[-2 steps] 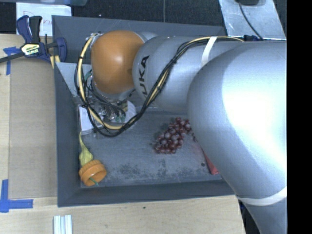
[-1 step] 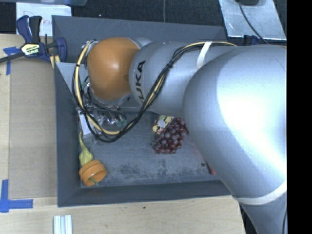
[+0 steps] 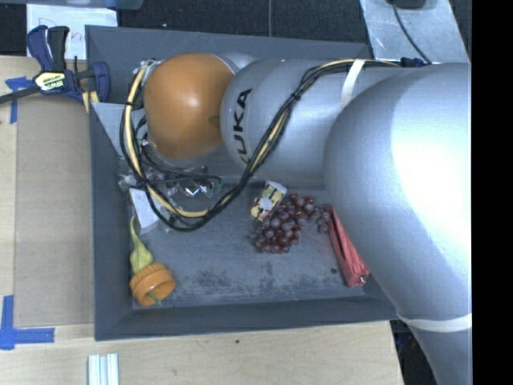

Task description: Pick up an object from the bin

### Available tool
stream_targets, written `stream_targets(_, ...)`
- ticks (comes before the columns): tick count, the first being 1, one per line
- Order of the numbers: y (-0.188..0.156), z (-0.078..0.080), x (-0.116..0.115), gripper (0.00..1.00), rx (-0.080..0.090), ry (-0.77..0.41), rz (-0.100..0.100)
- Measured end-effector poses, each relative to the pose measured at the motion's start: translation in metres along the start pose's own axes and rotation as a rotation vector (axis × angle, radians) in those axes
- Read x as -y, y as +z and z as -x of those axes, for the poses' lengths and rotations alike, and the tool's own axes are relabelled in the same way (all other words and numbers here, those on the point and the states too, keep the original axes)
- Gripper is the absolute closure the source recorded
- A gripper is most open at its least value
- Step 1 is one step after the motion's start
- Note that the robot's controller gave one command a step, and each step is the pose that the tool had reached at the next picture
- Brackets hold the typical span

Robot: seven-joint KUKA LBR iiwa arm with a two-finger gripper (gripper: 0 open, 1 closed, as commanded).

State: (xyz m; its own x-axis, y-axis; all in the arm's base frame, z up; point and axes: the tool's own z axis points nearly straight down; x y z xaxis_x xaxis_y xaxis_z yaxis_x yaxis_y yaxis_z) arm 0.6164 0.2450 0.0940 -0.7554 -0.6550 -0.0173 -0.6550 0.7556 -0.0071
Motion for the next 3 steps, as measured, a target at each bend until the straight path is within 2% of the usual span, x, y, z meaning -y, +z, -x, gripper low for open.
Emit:
stream_targets(1,0.019,0.006,0.014,1.0,0.002,-0.052,-0.002)
stream_targets(2,0.019,0.007,0.014,1.0,0.002,-0.051,-0.002)
stream_targets(3,-0.009,0.005,0.013,1.0,-0.004,-0.05,0.002)
